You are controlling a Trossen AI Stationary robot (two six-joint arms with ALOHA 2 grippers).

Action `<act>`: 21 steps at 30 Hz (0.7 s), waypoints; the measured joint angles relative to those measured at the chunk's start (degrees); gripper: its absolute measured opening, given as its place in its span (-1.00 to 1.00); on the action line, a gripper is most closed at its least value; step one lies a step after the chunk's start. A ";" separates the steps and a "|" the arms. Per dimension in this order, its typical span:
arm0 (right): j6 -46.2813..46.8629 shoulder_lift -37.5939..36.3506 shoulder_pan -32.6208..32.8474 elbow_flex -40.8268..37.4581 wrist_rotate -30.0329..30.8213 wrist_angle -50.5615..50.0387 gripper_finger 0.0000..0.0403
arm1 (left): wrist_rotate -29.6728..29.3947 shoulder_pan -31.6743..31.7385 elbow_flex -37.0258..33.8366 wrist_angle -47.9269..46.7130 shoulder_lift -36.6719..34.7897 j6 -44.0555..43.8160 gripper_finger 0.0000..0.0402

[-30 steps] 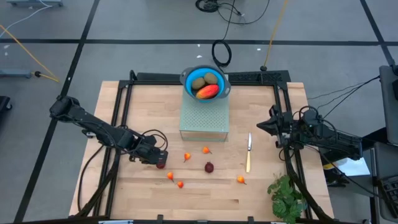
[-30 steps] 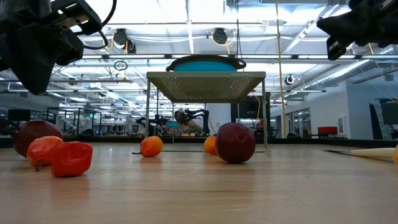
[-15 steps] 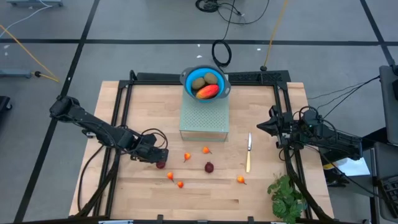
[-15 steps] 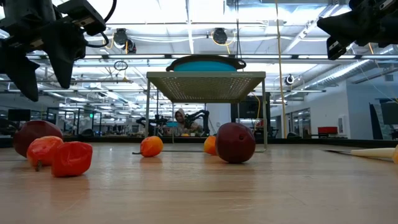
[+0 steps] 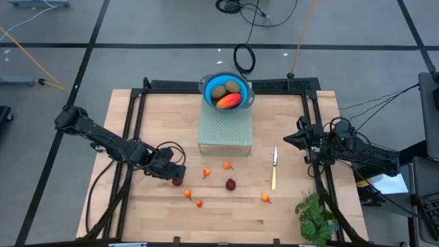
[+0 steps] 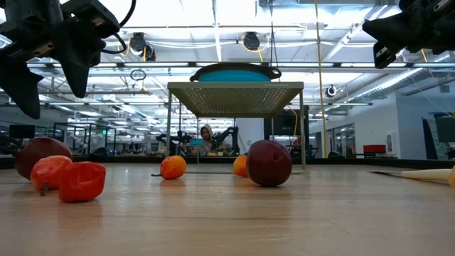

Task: Pick & Place Fruit
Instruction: Put the pomegranate into the blue strainer bowl on the shelf

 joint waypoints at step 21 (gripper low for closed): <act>-0.03 0.02 0.00 -0.02 0.00 1.80 -1.00 | 0.57 0.05 -0.02 3.59 9.55 -0.14 0.57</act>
